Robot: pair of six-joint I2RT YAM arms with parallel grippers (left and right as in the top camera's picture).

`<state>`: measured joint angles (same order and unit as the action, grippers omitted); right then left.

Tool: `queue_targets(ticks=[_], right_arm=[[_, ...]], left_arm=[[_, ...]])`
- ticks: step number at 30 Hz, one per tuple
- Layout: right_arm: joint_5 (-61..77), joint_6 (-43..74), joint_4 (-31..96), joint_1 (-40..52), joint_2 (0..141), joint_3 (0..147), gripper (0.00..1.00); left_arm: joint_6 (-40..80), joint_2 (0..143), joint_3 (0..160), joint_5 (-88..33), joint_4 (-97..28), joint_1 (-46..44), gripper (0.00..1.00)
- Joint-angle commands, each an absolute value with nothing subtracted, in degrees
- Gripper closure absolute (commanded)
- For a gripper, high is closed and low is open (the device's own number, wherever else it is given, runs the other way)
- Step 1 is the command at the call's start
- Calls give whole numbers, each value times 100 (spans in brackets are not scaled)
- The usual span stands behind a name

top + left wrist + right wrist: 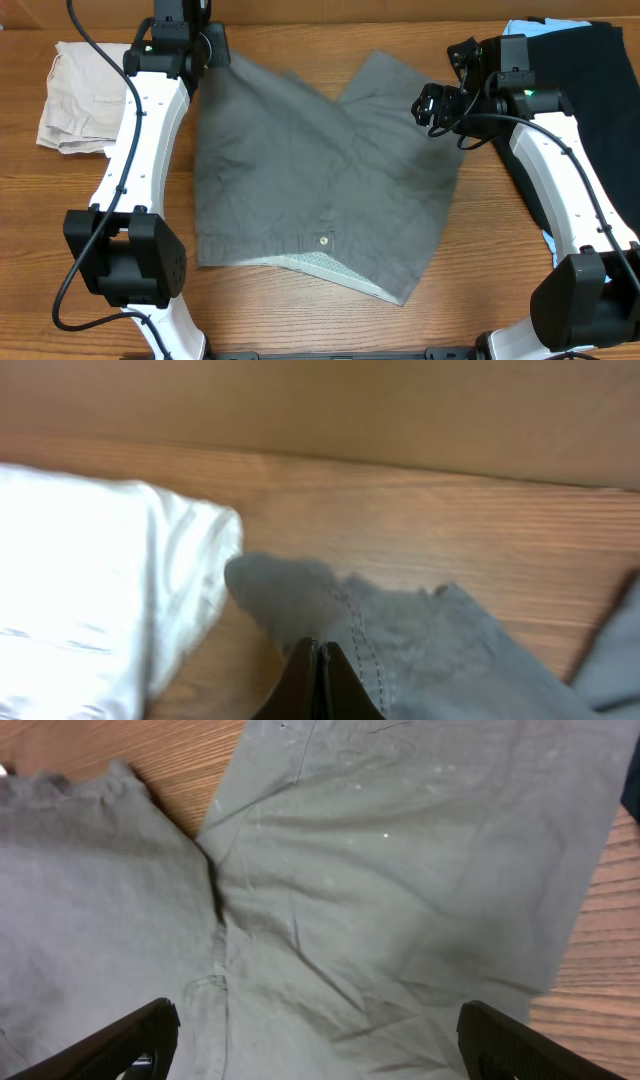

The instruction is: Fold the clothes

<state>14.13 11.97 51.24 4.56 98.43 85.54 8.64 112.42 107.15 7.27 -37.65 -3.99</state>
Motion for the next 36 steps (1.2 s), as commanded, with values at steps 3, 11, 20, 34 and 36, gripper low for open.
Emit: queue_targets(ticks=[3, 11, 20, 34, 36], right_arm=[[1354, 1173, 5065, 475, 9845, 8573, 8], [1354, 1173, 5072, 475, 9850, 8573, 8], [1448, 1173, 5485, 482, 9848, 8573, 10], [2082, 1201, 7078, 668, 8785, 8573, 14], [1925, 1299, 7356, 794, 8567, 8573, 13]], left_arm=[[-80, 11526, 10801, 1267, -3518, -346, 95], [-139, 11688, 10818, 1435, -4309, -176, 0], [301, 11345, 12022, 438, -6355, 110, 0], [550, 10895, 13061, 294, -9529, -3, 0], [589, 10831, 12993, 204, -9682, -3, 0]])
